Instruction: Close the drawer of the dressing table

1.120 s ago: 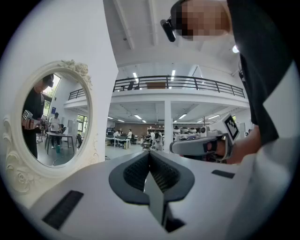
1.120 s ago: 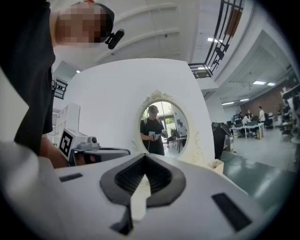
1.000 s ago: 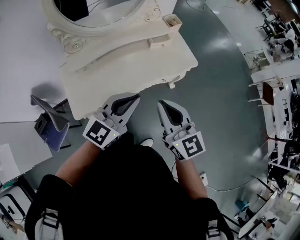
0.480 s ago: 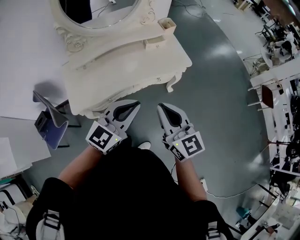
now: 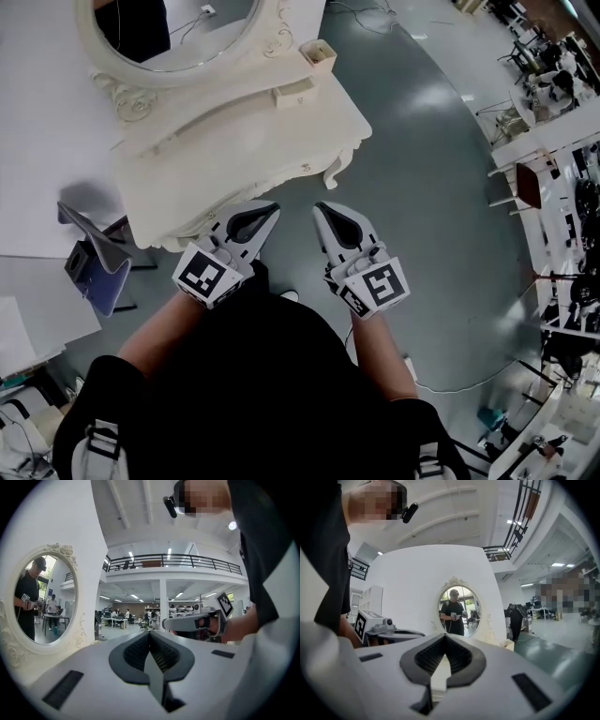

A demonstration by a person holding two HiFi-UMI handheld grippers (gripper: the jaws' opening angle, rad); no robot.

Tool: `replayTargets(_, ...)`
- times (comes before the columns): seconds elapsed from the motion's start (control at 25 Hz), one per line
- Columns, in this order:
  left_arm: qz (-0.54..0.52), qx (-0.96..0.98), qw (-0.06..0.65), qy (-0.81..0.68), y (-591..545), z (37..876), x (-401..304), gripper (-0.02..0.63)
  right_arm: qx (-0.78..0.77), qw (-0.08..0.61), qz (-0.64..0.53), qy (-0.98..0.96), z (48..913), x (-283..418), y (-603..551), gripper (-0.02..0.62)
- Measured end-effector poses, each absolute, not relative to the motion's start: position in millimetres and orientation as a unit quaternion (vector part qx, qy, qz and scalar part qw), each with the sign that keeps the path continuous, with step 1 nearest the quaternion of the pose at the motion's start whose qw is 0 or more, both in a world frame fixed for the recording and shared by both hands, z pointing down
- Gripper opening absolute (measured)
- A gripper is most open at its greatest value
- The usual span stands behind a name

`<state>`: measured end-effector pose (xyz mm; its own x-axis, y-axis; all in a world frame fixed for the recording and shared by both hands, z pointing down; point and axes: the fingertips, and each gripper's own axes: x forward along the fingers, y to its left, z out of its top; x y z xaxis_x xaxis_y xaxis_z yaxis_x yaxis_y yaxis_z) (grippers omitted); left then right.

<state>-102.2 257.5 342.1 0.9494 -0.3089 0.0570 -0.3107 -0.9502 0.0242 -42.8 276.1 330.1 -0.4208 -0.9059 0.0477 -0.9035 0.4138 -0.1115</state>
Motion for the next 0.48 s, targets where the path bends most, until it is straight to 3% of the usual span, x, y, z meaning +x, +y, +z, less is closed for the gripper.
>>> replayTargets(0.48, 0.020, 0.990, 0.026, -0.137, 166, 340, -83, -0.006, -0.553, -0.004, -0.073, 0.830, 335, -28, 186, 0.002)
